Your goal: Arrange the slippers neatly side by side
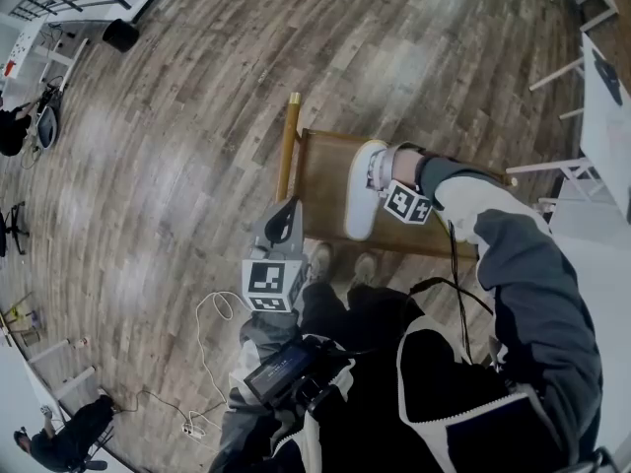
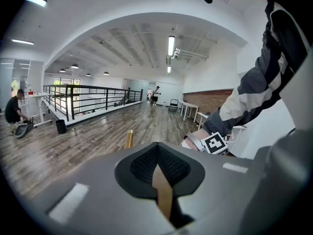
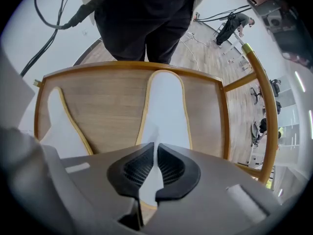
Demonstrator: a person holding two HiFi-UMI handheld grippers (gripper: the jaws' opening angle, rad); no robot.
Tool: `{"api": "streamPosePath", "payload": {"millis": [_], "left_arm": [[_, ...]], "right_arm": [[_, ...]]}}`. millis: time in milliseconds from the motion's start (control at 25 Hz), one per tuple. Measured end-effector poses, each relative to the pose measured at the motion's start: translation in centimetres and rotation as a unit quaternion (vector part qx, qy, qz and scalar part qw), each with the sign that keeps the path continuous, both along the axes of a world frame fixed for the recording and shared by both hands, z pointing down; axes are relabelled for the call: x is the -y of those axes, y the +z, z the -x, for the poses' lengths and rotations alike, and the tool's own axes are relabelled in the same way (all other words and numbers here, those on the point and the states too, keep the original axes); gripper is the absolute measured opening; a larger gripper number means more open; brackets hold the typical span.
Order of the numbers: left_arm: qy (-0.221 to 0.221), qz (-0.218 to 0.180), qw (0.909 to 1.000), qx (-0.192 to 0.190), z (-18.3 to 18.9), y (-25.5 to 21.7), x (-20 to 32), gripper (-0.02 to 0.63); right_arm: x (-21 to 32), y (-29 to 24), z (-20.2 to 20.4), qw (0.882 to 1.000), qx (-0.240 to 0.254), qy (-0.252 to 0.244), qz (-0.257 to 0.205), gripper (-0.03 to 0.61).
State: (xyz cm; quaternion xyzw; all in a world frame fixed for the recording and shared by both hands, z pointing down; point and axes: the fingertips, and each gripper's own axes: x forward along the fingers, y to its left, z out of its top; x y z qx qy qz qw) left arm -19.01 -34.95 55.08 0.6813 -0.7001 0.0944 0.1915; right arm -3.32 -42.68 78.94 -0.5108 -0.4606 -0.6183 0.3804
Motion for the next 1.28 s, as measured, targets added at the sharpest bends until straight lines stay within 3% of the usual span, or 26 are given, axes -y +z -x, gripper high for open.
{"api": "streamPosePath", "payload": {"millis": [160, 320, 600, 800, 920, 1120, 1200, 1280], "left_arm": [[-0.002, 0.004, 1.0000, -0.004, 0.2, 0.0, 0.2, 0.006], [0.000, 0.006, 1.0000, -0.004, 0.3, 0.4, 0.0, 0.006], [0.000, 0.012, 0.9999, -0.007, 0.3, 0.0, 0.1, 0.006], [0.011, 0.009, 0.9999, -0.007, 0.0, -0.3, 0.8, 0.006], [0.025, 0.008, 0.9996, -0.008, -0.6, -0.6, 1.6, 0.006], [0.062, -0.029, 0.9976, 0.007, -2.0, -2.0, 4.0, 0.006], [0.076, -0.035, 0.9965, 0.007, -2.8, -2.9, 4.9, 0.006], [0.091, -0.042, 0.9949, 0.010, -3.9, -3.6, 5.7, 0.008]], "right_arm": [[0.3, 0.3, 0.4, 1.000, -0.017, 0.010, -0.006, 0.040], [-0.3, 2.2, 0.8, 0.999, -0.022, 0.024, 0.017, 0.123], [0.0, 1.9, 0.3, 0.998, -0.045, 0.052, 0.010, 0.193], [0.6, 0.2, 0.7, 0.997, -0.028, 0.076, 0.005, 0.196], [0.9, -1.9, 1.0, 0.993, -0.010, 0.120, 0.014, 0.186], [1.0, -6.7, 1.5, 0.972, 0.058, 0.222, 0.052, 0.107], [1.0, -9.0, 1.4, 0.954, 0.092, 0.276, 0.074, 0.074], [1.0, -11.3, 0.9, 0.926, 0.133, 0.337, 0.104, 0.043]]}}
